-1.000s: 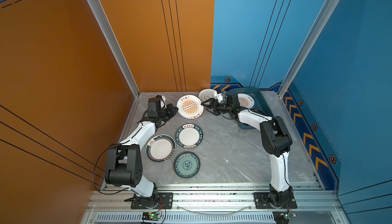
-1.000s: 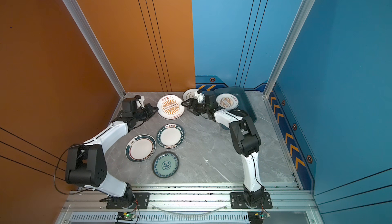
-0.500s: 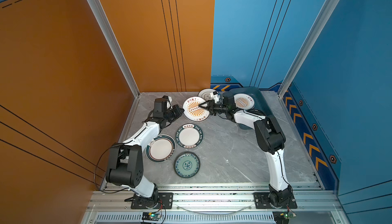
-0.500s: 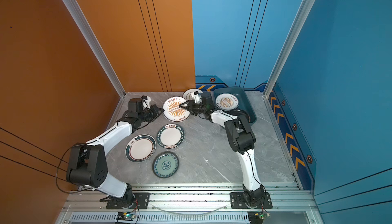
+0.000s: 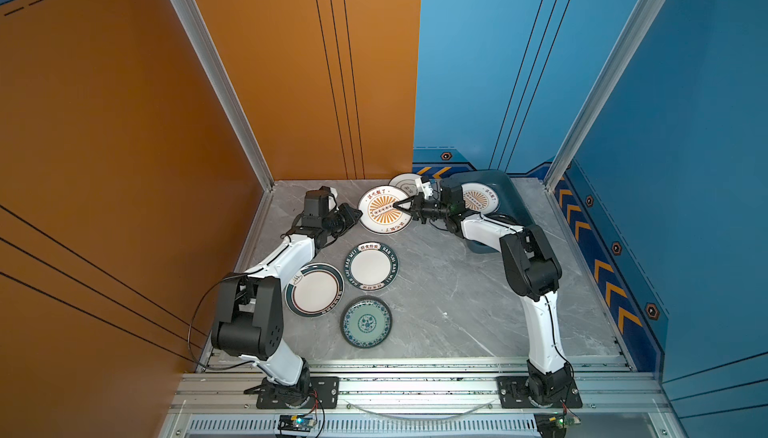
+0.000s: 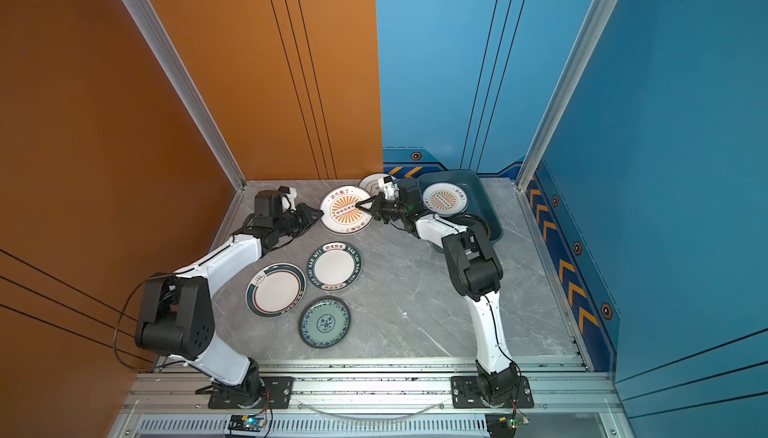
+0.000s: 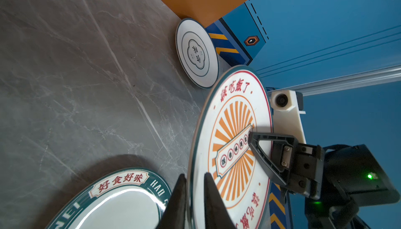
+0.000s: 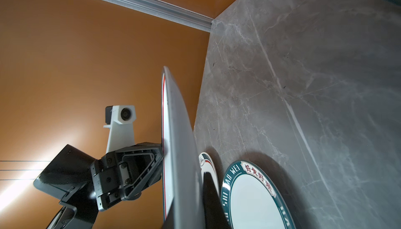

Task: Place the plates into the plastic bin on the countertop
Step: Place the plate in the plastic bin.

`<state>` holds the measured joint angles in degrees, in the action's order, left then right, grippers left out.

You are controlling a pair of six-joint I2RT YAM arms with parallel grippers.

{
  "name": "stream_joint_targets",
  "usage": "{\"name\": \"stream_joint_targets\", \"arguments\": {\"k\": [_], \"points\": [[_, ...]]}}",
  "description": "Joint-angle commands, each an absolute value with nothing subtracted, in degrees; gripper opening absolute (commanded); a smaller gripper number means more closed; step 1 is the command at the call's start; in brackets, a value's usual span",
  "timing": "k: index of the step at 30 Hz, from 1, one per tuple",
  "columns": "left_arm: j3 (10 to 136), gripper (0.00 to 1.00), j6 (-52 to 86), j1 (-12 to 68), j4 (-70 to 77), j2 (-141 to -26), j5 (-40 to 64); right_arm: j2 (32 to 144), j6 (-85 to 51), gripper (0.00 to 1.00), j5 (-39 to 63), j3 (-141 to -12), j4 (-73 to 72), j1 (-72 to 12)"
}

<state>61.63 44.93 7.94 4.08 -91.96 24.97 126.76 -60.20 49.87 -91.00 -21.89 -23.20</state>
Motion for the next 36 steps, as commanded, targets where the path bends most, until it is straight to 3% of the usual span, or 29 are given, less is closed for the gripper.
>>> {"name": "stream_joint_targets", "arguments": {"k": [1, 3, 5, 6, 16, 36], "points": [[63.9, 0.52, 42.4, 8.6, 4.0, -92.1, 25.5, 121.8, -54.3, 0.00, 47.5, -92.0, -13.0, -19.2], [64.2, 0.71, 41.5, 8.9, 3.5, -91.8, 25.3, 120.0, -50.9, 0.00, 45.5, -92.8, -7.1, -16.2], [64.5, 0.96, 40.6, 9.0, 3.4, -91.8, 25.5, 117.8, -48.0, 0.00, 43.6, -93.0, -2.6, -12.3], [64.7, 0.98, 40.4, 9.1, 3.4, -91.9, 25.4, 116.3, -46.9, 0.00, 42.3, -92.9, -0.7, -10.2], [71.6, 0.98, 39.3, 9.7, 4.4, -100.6, 26.2, 112.6, -37.9, 0.00, 30.7, -96.9, 16.6, 4.8], [102.8, 0.98, 37.7, 13.0, -7.0, -130.4, 24.6, 127.4, -34.7, 0.00, 23.7, -110.9, 26.0, 8.0]]}}
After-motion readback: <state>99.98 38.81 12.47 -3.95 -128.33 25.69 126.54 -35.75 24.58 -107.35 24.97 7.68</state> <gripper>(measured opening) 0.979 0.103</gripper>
